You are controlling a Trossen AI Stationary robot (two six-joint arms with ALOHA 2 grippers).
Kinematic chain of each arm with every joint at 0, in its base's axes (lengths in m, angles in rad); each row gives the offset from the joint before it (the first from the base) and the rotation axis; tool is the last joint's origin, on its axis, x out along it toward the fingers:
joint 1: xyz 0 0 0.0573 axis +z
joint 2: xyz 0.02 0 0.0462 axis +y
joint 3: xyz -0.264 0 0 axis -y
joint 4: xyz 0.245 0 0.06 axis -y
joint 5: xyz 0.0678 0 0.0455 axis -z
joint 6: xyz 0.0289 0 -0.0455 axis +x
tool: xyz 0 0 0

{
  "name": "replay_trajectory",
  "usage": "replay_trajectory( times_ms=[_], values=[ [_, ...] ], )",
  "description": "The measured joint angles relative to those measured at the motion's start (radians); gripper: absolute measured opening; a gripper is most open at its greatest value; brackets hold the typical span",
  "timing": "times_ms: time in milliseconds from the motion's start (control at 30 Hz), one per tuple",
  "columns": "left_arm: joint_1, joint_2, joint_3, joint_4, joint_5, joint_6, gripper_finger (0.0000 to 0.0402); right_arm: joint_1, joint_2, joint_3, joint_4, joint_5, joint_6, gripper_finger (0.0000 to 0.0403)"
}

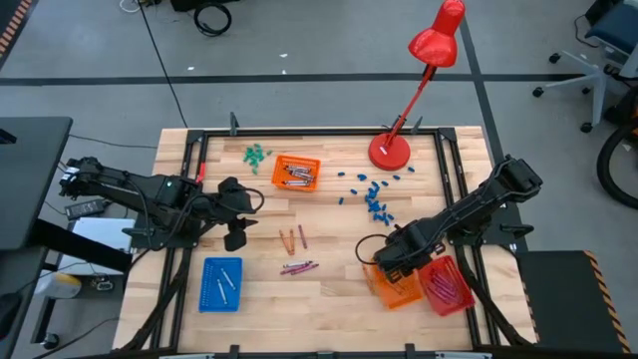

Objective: Sort crayons
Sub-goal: Put the orange crayon into the bottom orange bin

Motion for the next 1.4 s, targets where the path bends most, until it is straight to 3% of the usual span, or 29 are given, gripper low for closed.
replay_trajectory(
  times_ms=[233, 433, 600, 700, 933, 1233, 1400],
  values=[
    [0.000, 0.000, 0.000, 0.001, 0.000, -0.006, 0.0142, -0.001, 0.000, 0.009, -0.057, 0.009, -0.003, 0.0125],
    [0.000, 0.000, 0.000, 0.002, 0.000, -0.007, 0.0142, -0.001, 0.000, 0.119, -0.106, 0.098, -0.009, 0.0125],
    [0.001, 0.000, 0.000, 0.016, -0.006, -0.006, 0.0142, 0.000, 0.000, 0.196, 0.043, 0.243, -0.030, 0.0125],
    [0.001, 0.000, 0.000, 0.040, -0.023, 0.020, 0.0142, -0.011, 0.010, 0.196, 0.112, 0.269, -0.029, 0.0124],
    [0.001, 0.000, 0.000, 0.077, -0.031, 0.065, 0.0142, -0.045, 0.137, 0.280, 0.229, 0.250, -0.084, 0.0123],
    [0.001, 0.000, 0.000, 0.067, -0.034, 0.069, 0.0142, -0.059, 0.410, 0.554, 0.000, 0.187, -0.190, 0.0123],
    [0.001, 0.000, 0.000, 0.064, -0.034, 0.069, 0.0142, -0.059, 0.480, 0.591, -0.041, 0.113, -0.210, 0.0123]
  ],
)
